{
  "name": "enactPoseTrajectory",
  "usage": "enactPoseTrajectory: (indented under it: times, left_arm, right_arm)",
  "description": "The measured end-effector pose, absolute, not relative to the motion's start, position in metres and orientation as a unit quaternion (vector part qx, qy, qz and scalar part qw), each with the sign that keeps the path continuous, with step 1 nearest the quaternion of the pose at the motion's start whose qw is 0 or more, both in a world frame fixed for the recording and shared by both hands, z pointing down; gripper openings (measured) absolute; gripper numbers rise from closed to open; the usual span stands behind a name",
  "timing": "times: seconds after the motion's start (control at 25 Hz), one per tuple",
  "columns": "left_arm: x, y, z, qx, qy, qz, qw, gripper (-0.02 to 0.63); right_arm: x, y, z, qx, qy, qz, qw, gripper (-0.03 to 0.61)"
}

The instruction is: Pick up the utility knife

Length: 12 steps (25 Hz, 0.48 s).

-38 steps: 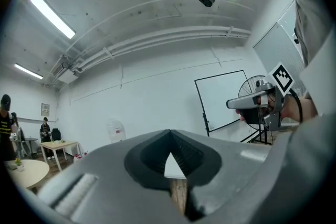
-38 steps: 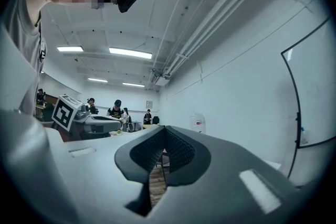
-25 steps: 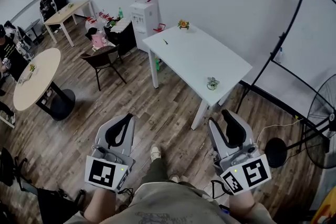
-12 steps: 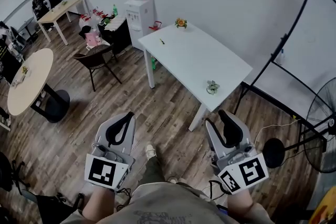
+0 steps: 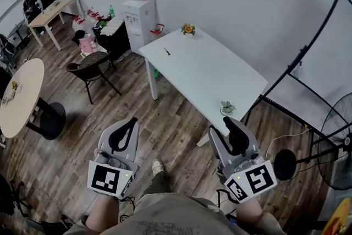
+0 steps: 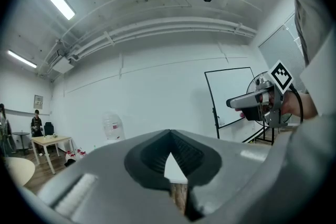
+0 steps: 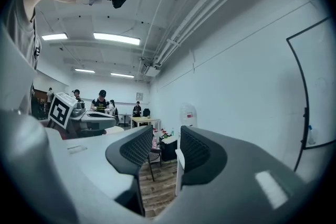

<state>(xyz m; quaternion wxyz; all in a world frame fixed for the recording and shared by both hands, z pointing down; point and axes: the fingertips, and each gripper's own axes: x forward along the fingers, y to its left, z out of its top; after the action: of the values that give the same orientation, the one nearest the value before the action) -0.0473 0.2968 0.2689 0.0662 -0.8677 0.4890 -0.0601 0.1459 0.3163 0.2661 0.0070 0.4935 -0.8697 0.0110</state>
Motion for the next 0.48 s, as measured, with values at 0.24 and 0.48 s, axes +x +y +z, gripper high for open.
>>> enactPoseTrajectory:
  times: [0.24,0.48]
  left_arm:
    - [-0.08,0.206,0.262,-0.872,0.482,-0.064,0.061,0.001]
    - [-0.123,0.141,0.26,-0.873,0.48,-0.065,0.061,0.001]
  right_arm:
    - [0.109,0.224,0.259,0.496,-0.868,0.015,0.016,0.178]
    - [0.06,0.152,0.253,0.492,-0.87,0.01,0.016,0.179]
